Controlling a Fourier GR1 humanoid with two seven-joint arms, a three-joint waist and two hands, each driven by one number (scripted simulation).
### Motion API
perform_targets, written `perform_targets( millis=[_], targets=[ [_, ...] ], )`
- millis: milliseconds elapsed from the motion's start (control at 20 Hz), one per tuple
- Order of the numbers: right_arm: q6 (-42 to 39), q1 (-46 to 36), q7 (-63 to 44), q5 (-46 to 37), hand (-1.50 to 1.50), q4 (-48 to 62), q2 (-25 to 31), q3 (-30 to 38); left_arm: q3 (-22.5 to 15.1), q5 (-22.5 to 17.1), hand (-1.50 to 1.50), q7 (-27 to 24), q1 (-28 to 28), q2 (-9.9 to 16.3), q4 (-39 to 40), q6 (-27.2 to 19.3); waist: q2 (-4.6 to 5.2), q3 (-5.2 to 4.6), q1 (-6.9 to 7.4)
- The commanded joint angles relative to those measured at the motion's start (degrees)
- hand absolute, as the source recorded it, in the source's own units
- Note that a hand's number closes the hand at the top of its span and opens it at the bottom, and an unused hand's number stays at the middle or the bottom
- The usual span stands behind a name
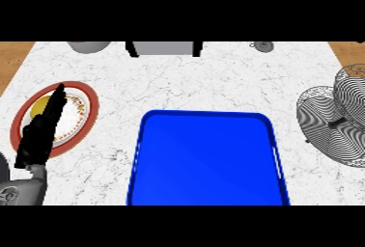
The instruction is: Pick the squash from the tray and place it in the tiered basket
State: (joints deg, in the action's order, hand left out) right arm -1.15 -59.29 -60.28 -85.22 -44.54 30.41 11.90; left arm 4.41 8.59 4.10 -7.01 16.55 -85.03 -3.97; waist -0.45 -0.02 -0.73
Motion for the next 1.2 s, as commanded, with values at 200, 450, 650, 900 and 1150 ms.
perform_targets(
  millis=[200,450,650,900,1150],
  targets=[
    [-2.43,11.35,0.70,8.70,1.50,-12.97,-0.67,6.19,-1.20,1.45,0.00,-1.27,2.36,-2.29,-1.40,-0.93,0.14,0.01,0.26],
    [3.63,15.73,-5.62,13.10,-1.50,-17.95,-6.91,12.82,1.30,0.24,0.00,-1.42,0.43,-0.14,1.12,0.34,0.04,0.00,-0.48],
    [1.55,18.69,-2.24,14.89,-1.50,-23.75,-5.06,14.36,-0.50,1.60,0.00,5.16,-2.94,-0.65,-2.61,0.28,0.10,0.04,-0.07],
    [9.50,21.21,-4.71,10.61,-1.50,-32.31,-10.01,11.80,-0.30,1.61,0.00,0.29,-1.45,-1.63,1.00,0.45,0.19,-0.02,0.20],
    [12.66,23.63,-3.85,8.06,-1.50,-38.96,-10.01,12.00,0.98,1.32,0.00,-0.31,-2.85,-0.64,2.14,1.24,0.24,-0.02,0.31]
  ],
)
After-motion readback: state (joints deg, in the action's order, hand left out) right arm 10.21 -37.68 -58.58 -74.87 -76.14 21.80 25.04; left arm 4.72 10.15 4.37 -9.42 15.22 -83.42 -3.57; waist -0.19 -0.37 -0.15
